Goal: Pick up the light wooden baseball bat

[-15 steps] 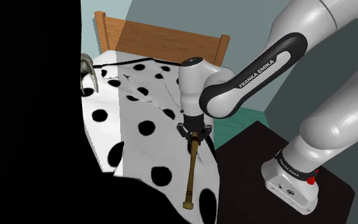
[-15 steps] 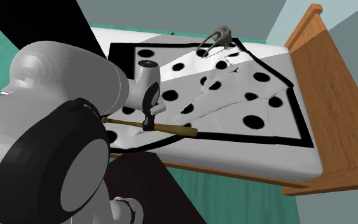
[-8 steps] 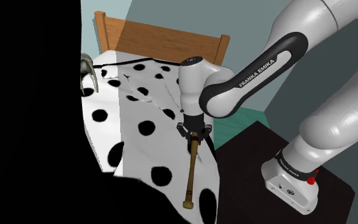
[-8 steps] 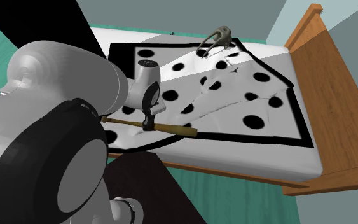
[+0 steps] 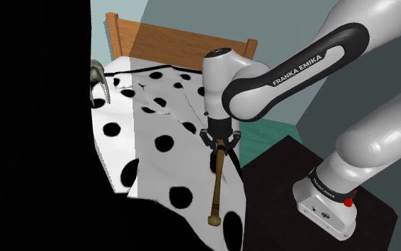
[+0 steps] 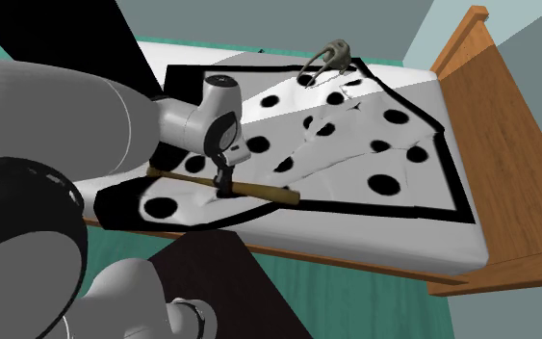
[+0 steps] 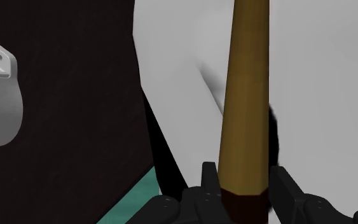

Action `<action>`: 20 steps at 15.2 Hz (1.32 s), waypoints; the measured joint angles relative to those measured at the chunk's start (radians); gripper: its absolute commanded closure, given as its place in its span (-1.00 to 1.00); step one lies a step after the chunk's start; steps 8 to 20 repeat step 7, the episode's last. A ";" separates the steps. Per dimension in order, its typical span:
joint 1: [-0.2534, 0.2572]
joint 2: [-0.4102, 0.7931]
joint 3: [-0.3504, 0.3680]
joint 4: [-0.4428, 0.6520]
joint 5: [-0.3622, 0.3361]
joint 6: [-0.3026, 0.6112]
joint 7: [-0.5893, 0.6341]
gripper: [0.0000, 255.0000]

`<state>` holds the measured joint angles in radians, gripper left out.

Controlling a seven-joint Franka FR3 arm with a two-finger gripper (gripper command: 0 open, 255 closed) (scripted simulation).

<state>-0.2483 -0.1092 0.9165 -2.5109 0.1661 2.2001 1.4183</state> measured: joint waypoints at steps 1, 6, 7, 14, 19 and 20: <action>0.002 -0.008 -0.002 0.008 0.005 -0.013 -0.003 1.00; 0.021 -0.090 -0.026 0.031 0.063 -0.099 -0.047 1.00; 0.024 -0.101 -0.030 0.035 0.069 -0.112 -0.053 1.00; 0.024 -0.101 -0.030 0.035 0.069 -0.112 -0.053 1.00; 0.024 -0.101 -0.030 0.035 0.069 -0.112 -0.053 1.00; 0.024 -0.101 -0.030 0.035 0.069 -0.112 -0.053 1.00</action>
